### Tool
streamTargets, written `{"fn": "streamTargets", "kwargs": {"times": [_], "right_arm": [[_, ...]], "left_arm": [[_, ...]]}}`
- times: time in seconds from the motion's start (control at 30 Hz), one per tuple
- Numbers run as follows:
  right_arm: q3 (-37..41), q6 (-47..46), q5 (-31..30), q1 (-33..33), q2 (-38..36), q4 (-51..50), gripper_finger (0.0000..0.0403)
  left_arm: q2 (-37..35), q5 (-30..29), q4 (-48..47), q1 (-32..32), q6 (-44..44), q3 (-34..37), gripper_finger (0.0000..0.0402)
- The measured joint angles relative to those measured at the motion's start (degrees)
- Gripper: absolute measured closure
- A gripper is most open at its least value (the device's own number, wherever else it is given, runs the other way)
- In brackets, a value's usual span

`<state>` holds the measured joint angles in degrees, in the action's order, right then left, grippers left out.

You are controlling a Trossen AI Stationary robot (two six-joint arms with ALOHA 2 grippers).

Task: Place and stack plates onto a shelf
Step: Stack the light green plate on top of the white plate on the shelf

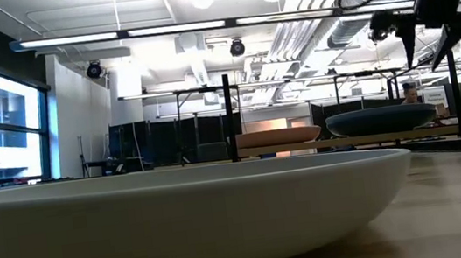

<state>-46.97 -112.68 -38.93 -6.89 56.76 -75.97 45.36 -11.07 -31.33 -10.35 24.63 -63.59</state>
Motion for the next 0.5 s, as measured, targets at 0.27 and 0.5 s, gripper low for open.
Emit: {"fn": "streamTargets", "kwargs": {"times": [0.27, 0.5], "right_arm": [[0.0, 21.3, 1.3, 0.7, -4.8, 16.1, 0.0263], [0.0, 51.5, 16.9, 0.7, -2.2, 46.6, 0.0263]], "left_arm": [[0.0, 0.0, 0.0, 0.0, -1.2, 0.0, 0.0336], [0.4, 0.2, 2.5, 0.0, -7.2, 0.0, 0.0336]]}}
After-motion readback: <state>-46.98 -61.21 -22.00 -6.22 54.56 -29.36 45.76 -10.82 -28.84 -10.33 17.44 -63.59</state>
